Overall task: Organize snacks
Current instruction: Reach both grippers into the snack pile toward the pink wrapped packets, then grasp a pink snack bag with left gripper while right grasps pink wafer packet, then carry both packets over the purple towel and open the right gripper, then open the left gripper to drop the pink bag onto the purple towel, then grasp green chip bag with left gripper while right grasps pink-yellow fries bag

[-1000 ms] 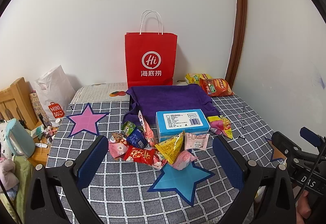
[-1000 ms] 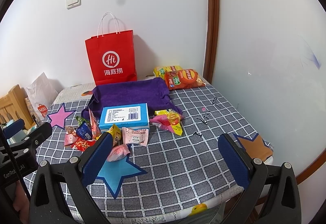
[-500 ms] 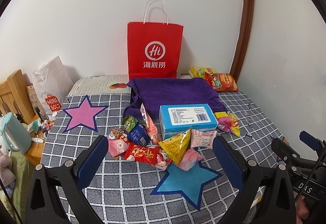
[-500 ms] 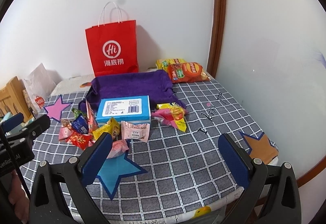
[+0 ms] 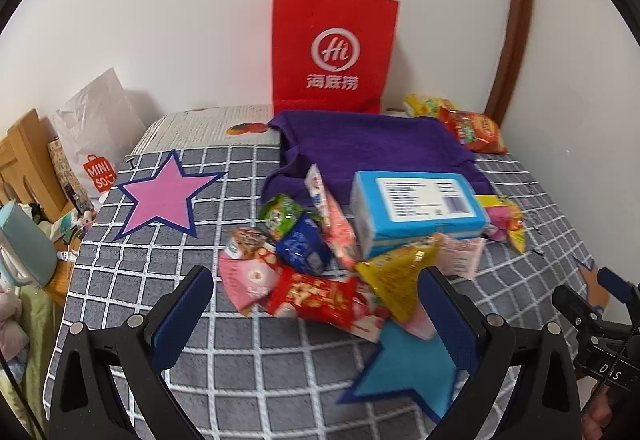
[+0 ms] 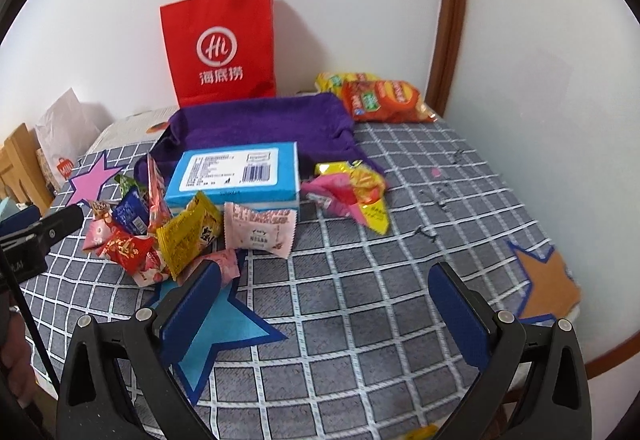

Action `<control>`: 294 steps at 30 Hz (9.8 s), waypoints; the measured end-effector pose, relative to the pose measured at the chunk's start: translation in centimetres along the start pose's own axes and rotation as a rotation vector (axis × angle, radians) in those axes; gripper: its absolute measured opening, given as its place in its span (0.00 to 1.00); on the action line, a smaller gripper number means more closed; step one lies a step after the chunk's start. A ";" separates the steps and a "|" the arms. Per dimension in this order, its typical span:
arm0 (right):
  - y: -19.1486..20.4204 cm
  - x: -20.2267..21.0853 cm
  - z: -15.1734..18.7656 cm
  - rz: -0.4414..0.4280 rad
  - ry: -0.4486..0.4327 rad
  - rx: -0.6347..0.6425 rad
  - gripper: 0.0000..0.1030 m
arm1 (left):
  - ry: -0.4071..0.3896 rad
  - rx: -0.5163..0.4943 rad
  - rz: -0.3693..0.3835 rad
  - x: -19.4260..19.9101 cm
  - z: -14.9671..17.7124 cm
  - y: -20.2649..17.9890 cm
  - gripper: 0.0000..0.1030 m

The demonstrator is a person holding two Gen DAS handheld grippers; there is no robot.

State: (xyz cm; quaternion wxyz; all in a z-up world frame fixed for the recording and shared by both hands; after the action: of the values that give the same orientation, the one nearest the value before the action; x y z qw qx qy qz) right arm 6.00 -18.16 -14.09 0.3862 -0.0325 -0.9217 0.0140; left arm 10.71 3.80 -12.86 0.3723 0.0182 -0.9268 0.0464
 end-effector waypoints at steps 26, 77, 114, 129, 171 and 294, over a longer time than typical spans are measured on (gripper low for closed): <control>5.5 -14.6 -0.6 -0.124 0.182 -0.020 0.99 | 0.057 0.052 -0.013 -7.1 -1.2 7.0 0.98; 1.0 -6.7 -1.8 -0.146 0.081 -0.021 0.64 | 0.155 0.057 0.015 -7.8 -2.6 7.1 0.39; 1.0 -11.6 -22.5 -0.190 -0.021 0.044 0.64 | 0.050 0.023 0.086 -10.6 -18.5 -0.2 0.39; 2.6 -18.7 -26.5 -0.226 0.019 0.043 0.64 | 0.063 0.037 0.109 -15.8 -22.4 -1.5 0.39; 3.6 -33.4 -18.7 -0.167 0.451 0.124 0.66 | 0.325 0.106 0.137 -28.7 -17.1 -1.8 0.39; -5.5 -13.9 0.0 -0.221 0.103 -0.188 0.44 | 0.174 0.152 0.122 -12.2 -4.6 5.9 0.42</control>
State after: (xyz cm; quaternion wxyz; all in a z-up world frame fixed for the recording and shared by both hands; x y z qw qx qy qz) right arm 15.49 -24.65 -23.69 0.4274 0.0326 -0.8959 -0.1165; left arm 22.26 10.15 -18.40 0.4452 -0.0141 -0.8842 0.1405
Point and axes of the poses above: each gripper's, at about its wrist camera, not at the fingertips, and x roughly against the way its jaws point, y to its left, z to its underside, the point moved 6 cm from there along -x, roughly the way its jaws point, and after that the axes turned 1 degree about x, right-handed, at the moved point
